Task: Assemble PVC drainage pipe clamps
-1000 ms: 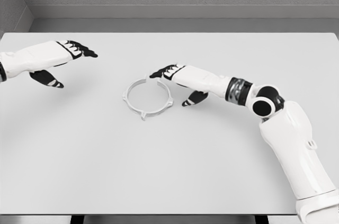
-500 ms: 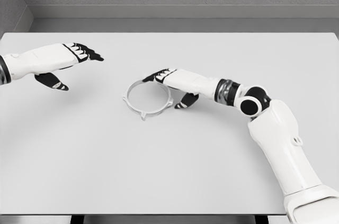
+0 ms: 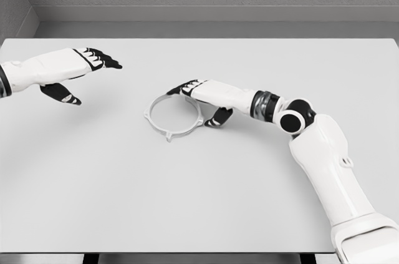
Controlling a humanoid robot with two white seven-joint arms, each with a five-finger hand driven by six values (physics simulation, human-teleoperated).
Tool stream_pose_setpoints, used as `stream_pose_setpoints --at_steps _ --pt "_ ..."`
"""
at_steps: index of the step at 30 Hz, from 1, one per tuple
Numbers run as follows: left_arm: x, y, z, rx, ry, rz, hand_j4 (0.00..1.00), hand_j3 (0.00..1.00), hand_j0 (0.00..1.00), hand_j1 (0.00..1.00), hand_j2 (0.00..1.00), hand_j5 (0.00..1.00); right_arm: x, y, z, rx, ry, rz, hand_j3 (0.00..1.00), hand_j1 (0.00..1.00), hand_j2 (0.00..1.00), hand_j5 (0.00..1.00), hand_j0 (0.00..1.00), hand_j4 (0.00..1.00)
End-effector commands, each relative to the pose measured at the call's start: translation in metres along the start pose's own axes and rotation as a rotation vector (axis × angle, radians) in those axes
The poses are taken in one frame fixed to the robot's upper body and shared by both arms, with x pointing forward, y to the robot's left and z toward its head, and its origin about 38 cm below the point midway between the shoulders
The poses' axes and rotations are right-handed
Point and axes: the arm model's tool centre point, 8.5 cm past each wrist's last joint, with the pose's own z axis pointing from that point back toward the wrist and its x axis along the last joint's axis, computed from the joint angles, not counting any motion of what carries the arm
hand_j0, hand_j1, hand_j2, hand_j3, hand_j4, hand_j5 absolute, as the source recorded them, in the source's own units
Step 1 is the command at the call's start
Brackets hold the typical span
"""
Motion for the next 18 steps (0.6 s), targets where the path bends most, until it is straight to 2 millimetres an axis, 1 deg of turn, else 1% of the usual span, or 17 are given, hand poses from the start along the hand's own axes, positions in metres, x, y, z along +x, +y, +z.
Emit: stream_pose_setpoints --at_steps 1,6,11,13,18 --pt "0.0003 0.0016 0.0003 0.009 -0.004 0.01 1.0 1.0 1.0 1.0 1.0 1.0 0.0006 0.0021 -0.0029 -0.002 -0.003 -0.015 1.0 1.0 1.0 1.0 1.0 1.0" --pt "0.0004 0.001 0.0003 0.009 -0.005 0.012 1.0 1.0 1.0 1.0 1.0 1.0 0.0019 -0.0008 -0.0048 -0.006 -0.007 -0.013 1.0 1.0 1.0 1.0 1.0 1.0" --pt "0.0014 0.0024 0.0 0.017 -0.013 0.02 1.0 1.0 1.0 1.0 1.0 1.0 0.0018 0.0006 -0.0088 -0.004 -0.01 -0.027 1.0 1.0 1.0 1.0 1.0 1.0" --pt "0.0016 0.0019 -0.0003 0.016 -0.013 0.02 1.0 1.0 1.0 1.0 1.0 1.0 0.0009 -0.0035 -0.0095 -0.007 -0.008 -0.025 1.0 1.0 1.0 1.0 1.0 1.0" --pt "0.0016 0.0012 -0.0003 0.015 -0.014 0.021 1.0 1.0 1.0 1.0 1.0 1.0 -0.0034 -0.004 -0.0047 -0.01 0.003 -0.026 1.0 1.0 1.0 1.0 1.0 1.0"
